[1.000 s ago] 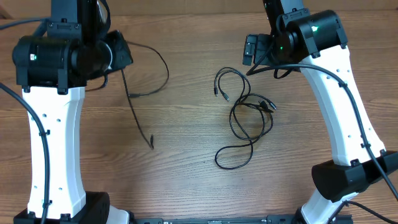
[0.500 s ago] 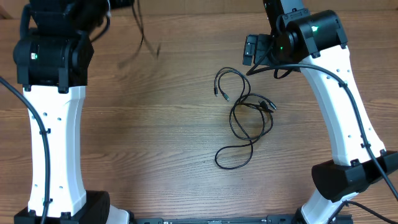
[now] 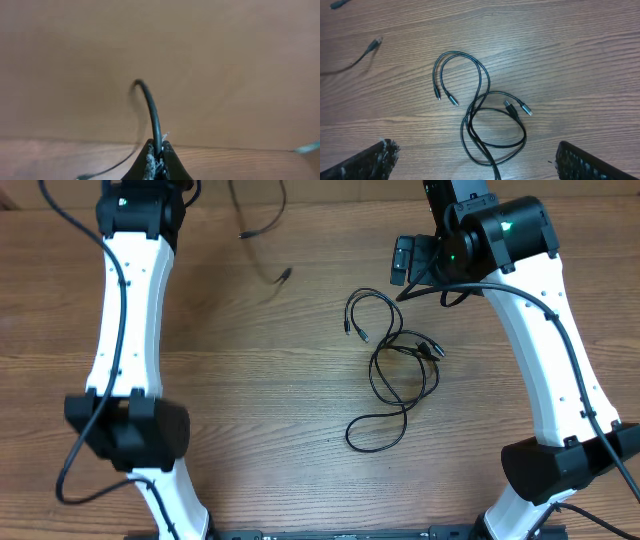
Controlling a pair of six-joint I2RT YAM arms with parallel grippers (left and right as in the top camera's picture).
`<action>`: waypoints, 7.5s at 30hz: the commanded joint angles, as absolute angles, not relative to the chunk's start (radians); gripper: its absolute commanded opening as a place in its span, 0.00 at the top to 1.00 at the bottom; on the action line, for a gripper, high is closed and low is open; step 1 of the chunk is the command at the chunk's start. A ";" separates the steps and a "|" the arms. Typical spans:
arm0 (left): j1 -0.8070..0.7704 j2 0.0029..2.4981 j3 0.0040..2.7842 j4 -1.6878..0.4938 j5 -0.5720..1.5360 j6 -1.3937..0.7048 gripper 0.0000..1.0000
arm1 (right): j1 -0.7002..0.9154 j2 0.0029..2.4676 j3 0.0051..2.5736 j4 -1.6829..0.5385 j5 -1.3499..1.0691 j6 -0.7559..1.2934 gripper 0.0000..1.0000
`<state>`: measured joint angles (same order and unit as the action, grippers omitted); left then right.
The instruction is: Untangle cables
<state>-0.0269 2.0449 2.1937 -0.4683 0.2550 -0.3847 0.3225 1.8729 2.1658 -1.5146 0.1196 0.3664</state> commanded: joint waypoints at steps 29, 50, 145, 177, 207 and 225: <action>0.589 2.186 2.200 -0.700 0.201 -0.160 0.00 | 0.321 1.856 2.178 -1.513 0.131 0.366 0.00; 0.557 2.188 1.874 -0.887 -0.004 -0.277 0.00 | 0.321 1.855 2.179 -1.513 0.131 0.366 0.00; 0.220 2.482 2.235 -1.235 -0.097 -0.331 0.96 | 0.321 1.856 2.179 -1.513 0.131 0.366 0.00; 0.244 2.482 1.705 -0.627 -0.078 -0.319 0.96 | 0.321 1.856 2.179 -1.513 0.131 0.366 0.00; 0.388 2.310 1.798 -0.668 -0.130 -0.224 0.96 | 0.321 1.856 2.179 -1.513 0.131 0.366 0.00; 0.412 2.598 1.769 -0.590 -0.075 -0.202 0.96 | 0.321 1.856 2.178 -1.513 0.131 0.366 0.00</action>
